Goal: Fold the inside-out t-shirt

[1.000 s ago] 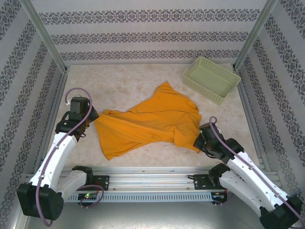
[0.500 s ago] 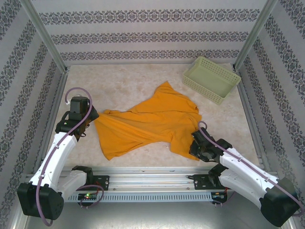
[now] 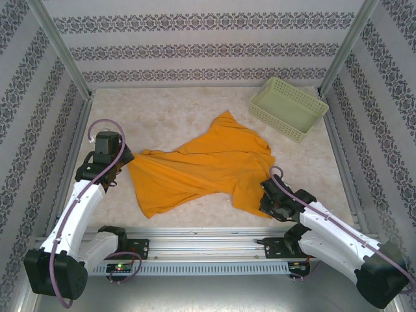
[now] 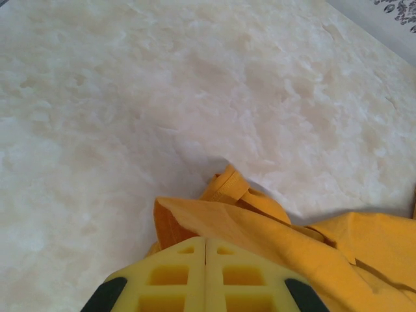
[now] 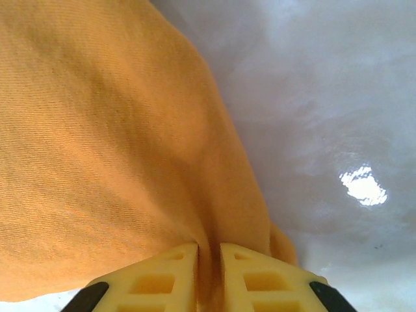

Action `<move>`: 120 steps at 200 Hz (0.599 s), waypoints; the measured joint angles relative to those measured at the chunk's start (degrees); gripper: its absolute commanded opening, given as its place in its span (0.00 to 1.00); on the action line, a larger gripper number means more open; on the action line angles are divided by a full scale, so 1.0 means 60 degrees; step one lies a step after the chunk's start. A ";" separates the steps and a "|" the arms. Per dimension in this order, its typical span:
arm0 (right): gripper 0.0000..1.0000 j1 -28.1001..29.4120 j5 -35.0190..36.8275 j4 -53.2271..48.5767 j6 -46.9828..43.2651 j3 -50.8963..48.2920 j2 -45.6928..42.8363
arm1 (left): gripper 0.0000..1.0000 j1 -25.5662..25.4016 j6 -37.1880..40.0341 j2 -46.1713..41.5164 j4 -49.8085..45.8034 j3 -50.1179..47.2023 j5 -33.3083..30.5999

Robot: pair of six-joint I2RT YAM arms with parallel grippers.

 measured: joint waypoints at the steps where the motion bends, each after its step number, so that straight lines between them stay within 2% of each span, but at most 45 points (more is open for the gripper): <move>1: 0.16 0.0000 0.0000 -0.0004 0.0000 0.0000 0.0000 | 0.00 0.0004 0.0004 0.0000 0.0000 0.0000 0.0000; 43: 0.13 0.0058 0.0084 -0.0091 0.0004 0.0015 -0.0004 | 0.00 0.0113 0.0004 0.0000 -0.0007 0.0000 -0.0033; 58: 0.05 0.0058 0.0117 -0.0160 0.0022 0.0062 -0.0004 | 0.00 0.0138 0.0004 0.0000 -0.0007 0.0000 -0.0036; 78: 0.00 0.0058 0.0168 -0.0215 0.0015 0.0171 -0.0004 | 0.00 0.0164 0.0004 0.0000 -0.0007 0.0000 -0.0066; 120: 0.00 0.0058 0.0306 -0.0488 -0.0007 0.0382 -0.0197 | 0.00 0.0168 0.0004 0.0007 -0.0007 0.0000 -0.0069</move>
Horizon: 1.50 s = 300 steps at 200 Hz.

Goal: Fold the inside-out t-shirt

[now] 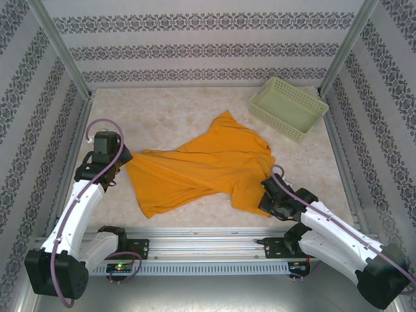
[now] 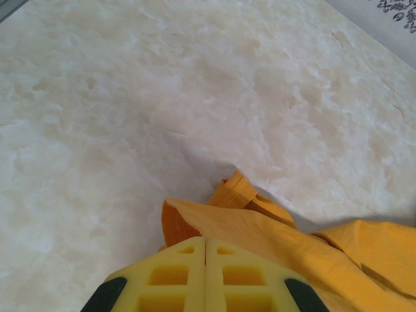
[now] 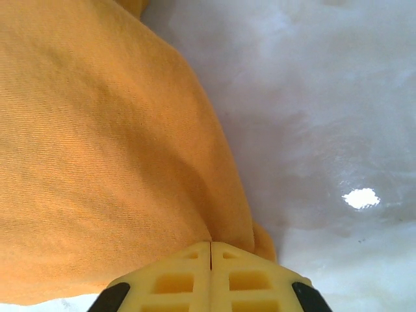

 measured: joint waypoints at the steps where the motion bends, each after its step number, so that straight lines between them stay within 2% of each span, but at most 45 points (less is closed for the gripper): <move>1: 0.00 0.0000 0.0004 -0.0018 0.0000 0.0004 -0.0011 | 0.00 0.0000 0.0000 0.0000 0.0000 0.0000 0.0000; 48: 0.00 -0.0310 0.0386 -0.1115 -0.0302 0.1096 -0.0889 | 0.00 0.0135 -0.0004 0.0073 0.0000 0.0000 0.0004; 121: 0.00 -0.2612 0.0521 -0.2346 -0.1530 0.3289 -0.1789 | 0.00 0.0350 -0.0007 -0.0018 0.0000 0.0000 0.0007; 149: 0.00 -0.3668 0.0186 -0.2481 -0.2193 0.5129 -0.1519 | 0.00 0.0433 -0.0015 -0.0219 -0.0033 0.0175 0.0259; 181: 0.00 -0.4280 -0.0342 -0.2197 -0.2790 0.8637 -0.0259 | 0.00 0.0433 -0.0018 0.0087 -0.0138 0.2255 0.1064; 214: 0.00 -0.4280 -0.0634 -0.1931 -0.3242 1.2229 0.0951 | 0.00 0.0433 0.0033 0.0127 -0.0106 0.4991 0.1745; 238: 0.00 -0.4280 -0.0641 -0.1891 -0.3552 1.4265 0.1271 | 0.00 0.0433 0.0219 -0.0361 -0.0109 0.6142 0.1912; 267: 0.00 -0.4280 -0.0521 -0.1840 -0.3861 1.5609 0.1104 | 0.00 0.0433 0.0364 -0.1115 -0.0240 0.6579 0.1934; 300: 0.00 -0.4280 -0.0488 -0.1399 -0.4120 1.5537 0.1115 | 0.00 0.0433 0.0546 -0.0922 -0.0430 0.6870 0.1829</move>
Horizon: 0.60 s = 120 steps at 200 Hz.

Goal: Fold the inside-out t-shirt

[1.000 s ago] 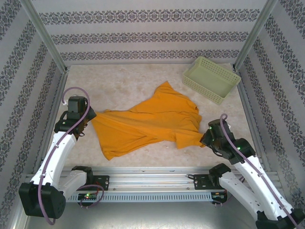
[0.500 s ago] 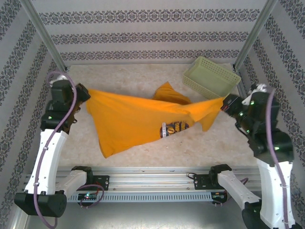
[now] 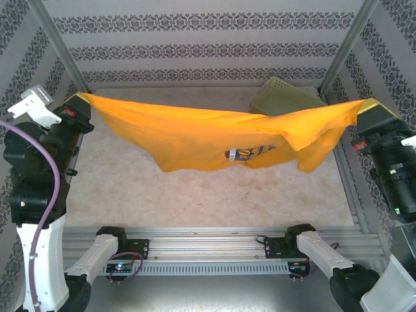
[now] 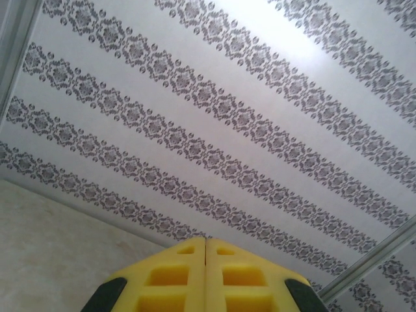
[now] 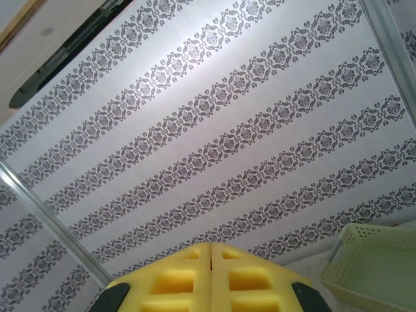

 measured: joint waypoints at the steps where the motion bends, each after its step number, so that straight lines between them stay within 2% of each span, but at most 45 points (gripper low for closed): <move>1: 0.00 0.0000 0.0000 0.0018 -0.0018 -0.0029 0.0007 | 0.00 0.0000 0.0000 0.0018 -0.0004 0.0000 0.0000; 23: 0.00 0.0000 -0.0011 0.0492 -0.0200 -0.0729 0.0382 | 0.00 0.0000 0.0029 0.1104 -0.0076 0.0044 0.0066; 43: 0.00 0.0000 -0.0025 0.1096 -0.0382 -0.1778 0.0947 | 0.00 0.0000 0.0171 0.2524 -0.0084 0.0073 0.0616; 78: 0.00 0.0011 -0.0339 0.2186 -0.0565 -0.3752 0.2517 | 0.00 0.0000 0.0266 0.5005 -0.0288 0.0058 0.1115; 97: 0.00 0.0055 -0.0535 0.2503 -0.0667 -0.3901 0.3781 | 0.00 -0.0011 0.0353 0.6084 -0.0565 0.0397 0.1042; 120: 0.00 0.0087 -0.0732 0.2732 -0.0761 -0.3224 0.5333 | 0.00 -0.0007 0.0495 0.7533 -0.0874 0.1810 0.0688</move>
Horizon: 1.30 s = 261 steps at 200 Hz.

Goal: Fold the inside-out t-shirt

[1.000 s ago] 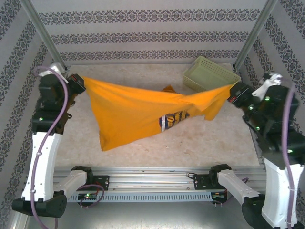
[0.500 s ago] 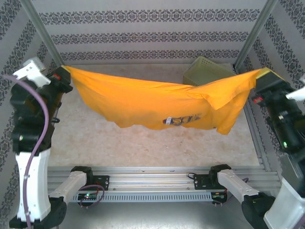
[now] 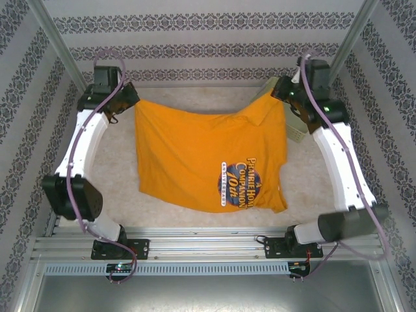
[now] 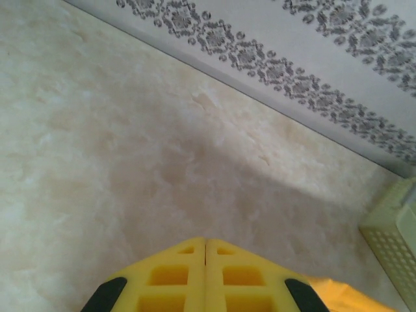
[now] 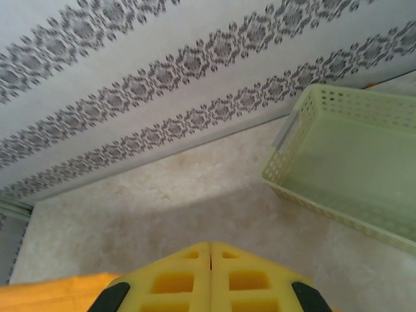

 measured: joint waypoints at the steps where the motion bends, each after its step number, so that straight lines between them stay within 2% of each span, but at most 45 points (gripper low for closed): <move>1: 0.00 0.0000 -0.0004 0.0000 -0.0011 0.0047 0.0051 | 0.00 0.0000 0.0000 0.0091 -0.0033 0.0120 -0.0015; 34: 0.00 -0.0120 -0.0146 -0.0004 -0.0168 0.2801 0.1953 | 0.00 0.0022 0.0182 0.1960 -0.0630 0.3734 -0.0532; 60: 0.00 -0.0525 -0.0215 0.0011 -0.0149 0.5191 0.2667 | 0.00 0.0193 0.0251 0.3289 -0.1173 0.7573 -0.1162; 72: 0.00 -0.0725 -0.0255 0.0084 -0.0113 0.6324 0.2885 | 0.00 0.0393 0.0251 0.3566 -0.1177 0.8834 -0.1319; 104: 0.00 -0.0896 -0.0364 0.0430 -0.0029 0.8746 0.3275 | 0.00 0.1242 0.0248 0.3198 -0.0554 0.9504 -0.1424; 133: 0.00 -0.0827 -0.0787 0.0772 0.0073 0.9129 0.3180 | 0.00 0.1508 0.0441 0.2871 -0.0313 0.9344 -0.1377; 147: 0.00 -0.0805 -0.0984 0.0911 0.0069 0.8397 0.2911 | 0.00 0.1504 0.0539 0.2495 -0.0266 0.8637 -0.1180; 159: 0.00 -0.0707 -0.1115 0.1137 0.0051 0.7074 0.2470 | 0.00 0.1504 0.0616 0.1971 -0.0117 0.7479 -0.0889; 185: 0.00 -0.0423 -0.1413 0.1796 0.0076 0.2973 0.1220 | 0.00 0.1504 0.0627 0.0255 0.0688 0.3450 -0.0066; 217: 0.00 -0.0182 -0.1829 0.2178 0.0521 -0.2007 -0.0448 | 0.00 0.1504 -0.0073 -0.2033 0.1654 -0.1738 0.0911; 235: 0.00 -0.0015 -0.2084 0.2131 0.0863 -0.4062 -0.1559 | 0.00 0.1468 -0.0466 -0.3217 0.1749 -0.4007 0.1115; 261: 0.00 0.0517 -0.2175 0.1934 0.1410 -0.6375 -0.3428 | 0.00 0.1220 -0.0736 -0.4943 0.1552 -0.6408 0.0951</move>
